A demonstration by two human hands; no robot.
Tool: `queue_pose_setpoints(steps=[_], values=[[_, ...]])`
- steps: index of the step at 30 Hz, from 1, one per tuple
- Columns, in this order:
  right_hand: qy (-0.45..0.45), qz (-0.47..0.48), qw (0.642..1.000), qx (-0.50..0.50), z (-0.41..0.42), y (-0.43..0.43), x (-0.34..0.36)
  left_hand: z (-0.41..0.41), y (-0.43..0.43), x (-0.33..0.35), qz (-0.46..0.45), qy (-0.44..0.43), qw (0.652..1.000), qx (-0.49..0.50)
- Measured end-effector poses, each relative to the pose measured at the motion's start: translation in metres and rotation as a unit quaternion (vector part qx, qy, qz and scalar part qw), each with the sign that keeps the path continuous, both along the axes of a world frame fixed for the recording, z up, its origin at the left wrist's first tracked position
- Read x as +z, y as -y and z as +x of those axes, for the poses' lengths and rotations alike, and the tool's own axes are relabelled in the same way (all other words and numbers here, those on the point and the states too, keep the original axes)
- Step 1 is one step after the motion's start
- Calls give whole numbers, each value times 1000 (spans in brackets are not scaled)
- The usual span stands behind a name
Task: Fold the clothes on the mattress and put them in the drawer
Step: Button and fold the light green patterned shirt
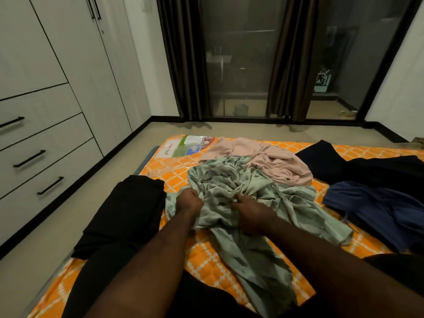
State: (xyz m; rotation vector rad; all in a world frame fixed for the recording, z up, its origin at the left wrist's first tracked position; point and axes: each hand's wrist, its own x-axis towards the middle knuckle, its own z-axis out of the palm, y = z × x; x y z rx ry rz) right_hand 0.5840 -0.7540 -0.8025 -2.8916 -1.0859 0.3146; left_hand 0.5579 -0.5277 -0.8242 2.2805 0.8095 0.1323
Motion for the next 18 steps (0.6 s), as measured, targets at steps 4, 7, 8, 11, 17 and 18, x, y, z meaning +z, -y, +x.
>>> queue_pose_setpoints(steps=[4, 7, 8, 11, 17, 18], values=[[4, -51, 999, -2, 10, 0, -1, -5, 0, 8, -2, 18, 998, 59], [17, -55, 998, -10, 4, -2, 12, -18, 1, 7, 67, -41, 993, 87], [22, -52, 998, -19, 3, -2, 15, -20, 1, 7, 105, -72, 988, 89], [36, -35, 998, -45, 6, 4, 22, -24, -5, 8, 147, -121, 977, 94], [54, 76, 992, -84, 8, 11, 40, -25, 4, 26, 70, 93, 993, -20], [46, 131, 986, -94, 6, 9, 43, -23, 12, 34, 58, 144, 987, -34]])
